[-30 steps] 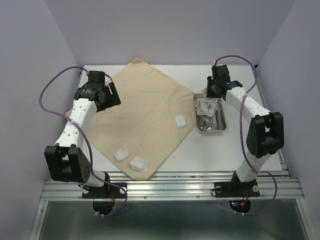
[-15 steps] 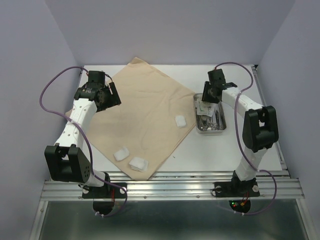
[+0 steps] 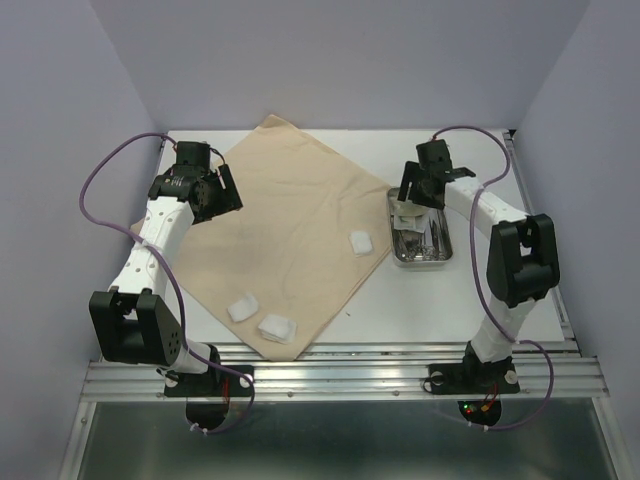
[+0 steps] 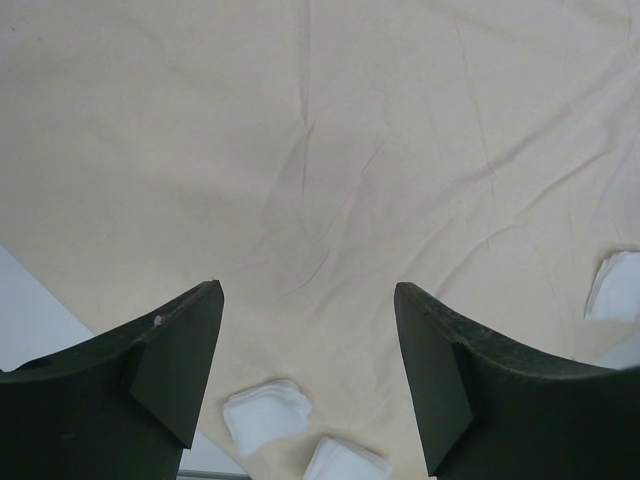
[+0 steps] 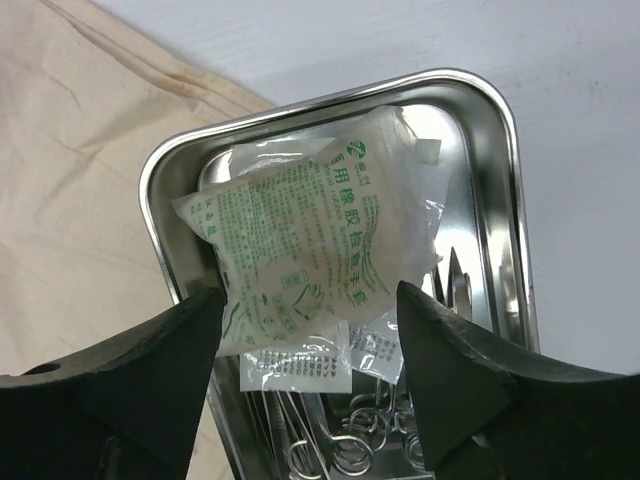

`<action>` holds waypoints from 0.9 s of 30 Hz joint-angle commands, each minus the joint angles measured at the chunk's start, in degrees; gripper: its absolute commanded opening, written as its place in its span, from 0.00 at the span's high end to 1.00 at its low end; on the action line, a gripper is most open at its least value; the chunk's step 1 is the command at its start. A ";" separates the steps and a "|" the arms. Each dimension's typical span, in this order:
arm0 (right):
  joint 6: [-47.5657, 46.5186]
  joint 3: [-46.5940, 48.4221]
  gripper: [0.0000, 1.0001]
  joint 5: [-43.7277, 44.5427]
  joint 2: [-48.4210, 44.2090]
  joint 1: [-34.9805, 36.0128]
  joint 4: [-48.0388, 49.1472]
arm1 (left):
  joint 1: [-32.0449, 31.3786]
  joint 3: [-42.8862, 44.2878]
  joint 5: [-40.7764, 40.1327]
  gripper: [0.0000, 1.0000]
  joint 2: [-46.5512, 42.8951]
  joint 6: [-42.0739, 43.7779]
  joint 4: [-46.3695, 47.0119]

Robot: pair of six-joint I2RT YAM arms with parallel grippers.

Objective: Prepare the surgical pack
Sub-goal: Place the medical item in the container.

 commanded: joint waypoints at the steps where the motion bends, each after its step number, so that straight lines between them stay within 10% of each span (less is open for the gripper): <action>1: -1.06 -1.62 0.28 0.80 -6.10 -0.25 3.61 | 0.38 1.31 0.34 0.20 0.05 0.64 0.79; 13: -0.36 -8.83 0.73 -6.06 -5.32 -0.25 9.31 | 0.38 1.23 0.34 0.20 0.84 0.46 0.97; 27: -2.20 -7.52 0.79 -5.70 -8.91 -0.25 9.23 | 0.38 0.87 0.34 0.21 0.31 0.37 0.97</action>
